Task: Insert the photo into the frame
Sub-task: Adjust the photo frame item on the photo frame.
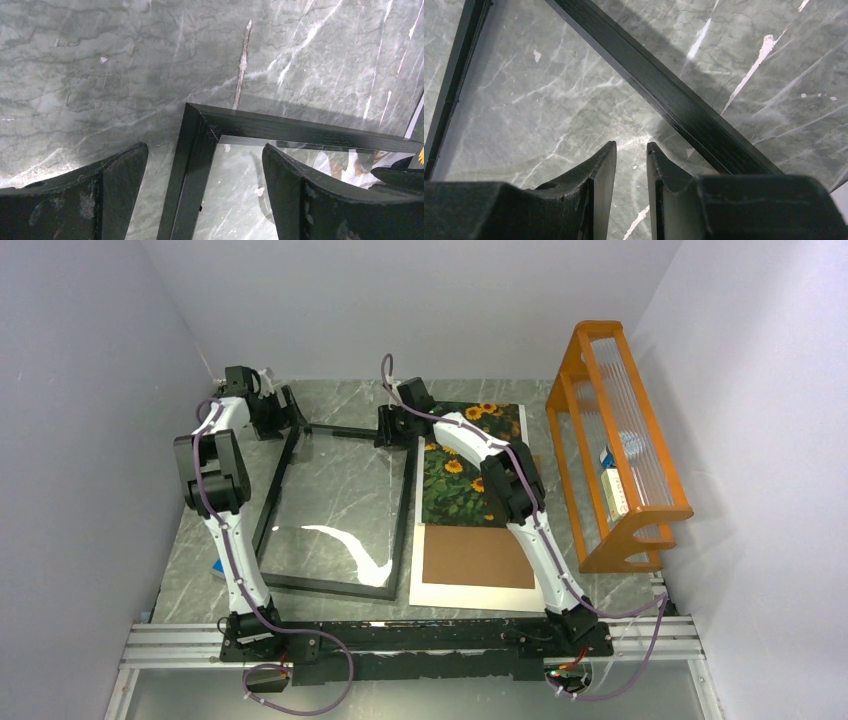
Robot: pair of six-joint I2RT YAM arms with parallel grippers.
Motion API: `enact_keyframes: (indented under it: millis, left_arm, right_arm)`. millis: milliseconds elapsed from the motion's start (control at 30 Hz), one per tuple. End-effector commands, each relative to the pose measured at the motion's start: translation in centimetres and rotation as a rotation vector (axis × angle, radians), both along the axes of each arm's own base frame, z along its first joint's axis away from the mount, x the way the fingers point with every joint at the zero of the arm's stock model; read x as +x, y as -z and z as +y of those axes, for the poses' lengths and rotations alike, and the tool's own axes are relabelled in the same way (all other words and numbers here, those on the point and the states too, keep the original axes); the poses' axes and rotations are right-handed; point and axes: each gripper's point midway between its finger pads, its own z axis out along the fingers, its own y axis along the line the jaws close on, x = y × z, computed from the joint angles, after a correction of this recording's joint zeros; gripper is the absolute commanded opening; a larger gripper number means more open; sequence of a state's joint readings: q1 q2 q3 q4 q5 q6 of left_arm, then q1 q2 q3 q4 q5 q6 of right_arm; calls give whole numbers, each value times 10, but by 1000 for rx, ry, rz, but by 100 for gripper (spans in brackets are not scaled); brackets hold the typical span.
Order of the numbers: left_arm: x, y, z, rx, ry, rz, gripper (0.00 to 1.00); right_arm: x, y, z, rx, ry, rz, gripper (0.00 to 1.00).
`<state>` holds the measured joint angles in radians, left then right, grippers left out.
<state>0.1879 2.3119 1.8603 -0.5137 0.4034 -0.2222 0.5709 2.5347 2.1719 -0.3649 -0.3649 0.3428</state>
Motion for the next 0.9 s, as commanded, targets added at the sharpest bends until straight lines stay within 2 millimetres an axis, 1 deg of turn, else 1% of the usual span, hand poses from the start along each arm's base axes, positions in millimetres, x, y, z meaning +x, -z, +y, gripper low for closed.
enact_keyframes:
  millis: [0, 67, 133, 233, 400, 467, 567, 667, 700, 767, 867]
  left_arm:
    - [-33, 27, -12, 40, 50, 130, 93]
    - [-35, 32, -14, 55, 50, 145, 93]
    - [-36, 36, -16, 65, 49, 164, 91]
    - [-37, 36, -19, 55, 51, 169, 89]
    - [-29, 15, -20, 40, 35, 143, 88]
    - [-27, 8, -19, 40, 28, 133, 89]
    - [-25, 2, -21, 36, 29, 115, 89]
    - [-28, 13, -19, 41, 25, 141, 86]
    - [-30, 18, -18, 43, 18, 162, 83]
    - [-31, 24, -16, 53, 7, 186, 78]
    - [-34, 31, -12, 92, -11, 208, 75]
  right_arm:
    - [7, 9, -4, -11, 33, -3, 33]
    - [7, 8, -4, -10, 38, -3, 33]
    - [9, -1, -3, 2, 39, -14, 34]
    - [15, -32, -1, 35, 45, -69, 35]
    - [30, -88, -6, 92, 85, -163, 41]
    - [35, -98, -10, 99, 101, -188, 44]
    - [39, -100, -15, 91, 120, -199, 48]
    - [43, -95, -22, 64, 147, -203, 50]
    - [44, -94, -24, 56, 155, -205, 51]
    - [44, -92, -28, 43, 165, -206, 51]
    - [45, -88, -33, 23, 179, -203, 51]
